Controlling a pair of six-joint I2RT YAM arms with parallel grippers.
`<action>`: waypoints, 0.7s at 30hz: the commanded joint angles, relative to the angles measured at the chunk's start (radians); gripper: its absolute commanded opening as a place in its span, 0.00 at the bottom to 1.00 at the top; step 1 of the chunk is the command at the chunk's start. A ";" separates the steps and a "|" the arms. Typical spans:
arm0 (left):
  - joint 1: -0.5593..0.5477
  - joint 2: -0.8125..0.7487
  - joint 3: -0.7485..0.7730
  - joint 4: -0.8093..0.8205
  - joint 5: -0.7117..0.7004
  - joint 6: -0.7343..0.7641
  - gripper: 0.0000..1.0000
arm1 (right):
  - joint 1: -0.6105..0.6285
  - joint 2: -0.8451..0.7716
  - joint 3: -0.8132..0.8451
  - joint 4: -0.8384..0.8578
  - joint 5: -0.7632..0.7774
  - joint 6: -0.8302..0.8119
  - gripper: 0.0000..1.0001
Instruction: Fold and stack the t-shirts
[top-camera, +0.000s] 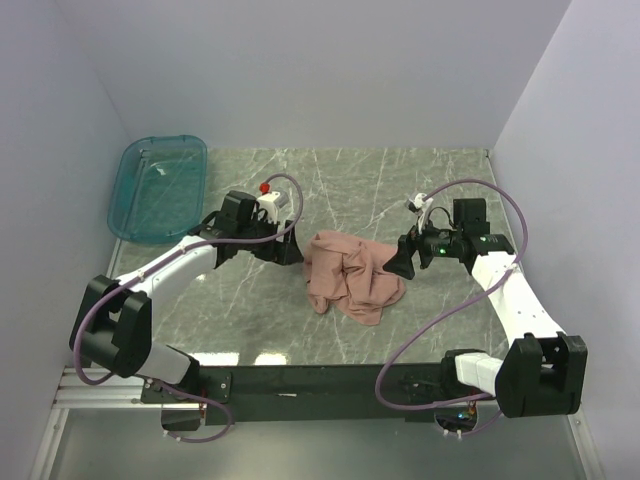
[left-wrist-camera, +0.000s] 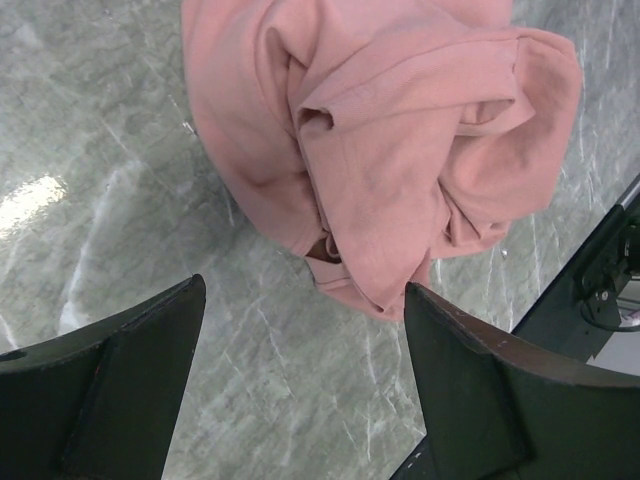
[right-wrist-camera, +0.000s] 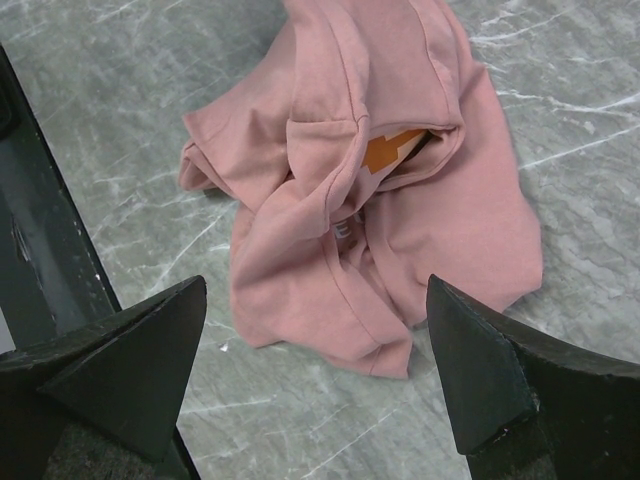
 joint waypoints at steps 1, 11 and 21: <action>-0.008 -0.001 0.040 0.025 0.036 -0.004 0.86 | 0.008 0.002 0.006 0.012 -0.017 -0.001 0.96; -0.016 0.008 0.043 0.017 0.036 0.001 0.86 | 0.014 0.013 0.003 0.023 -0.020 0.014 0.96; -0.027 0.013 0.045 0.014 0.045 0.005 0.86 | 0.015 0.016 0.001 0.026 -0.016 0.019 0.96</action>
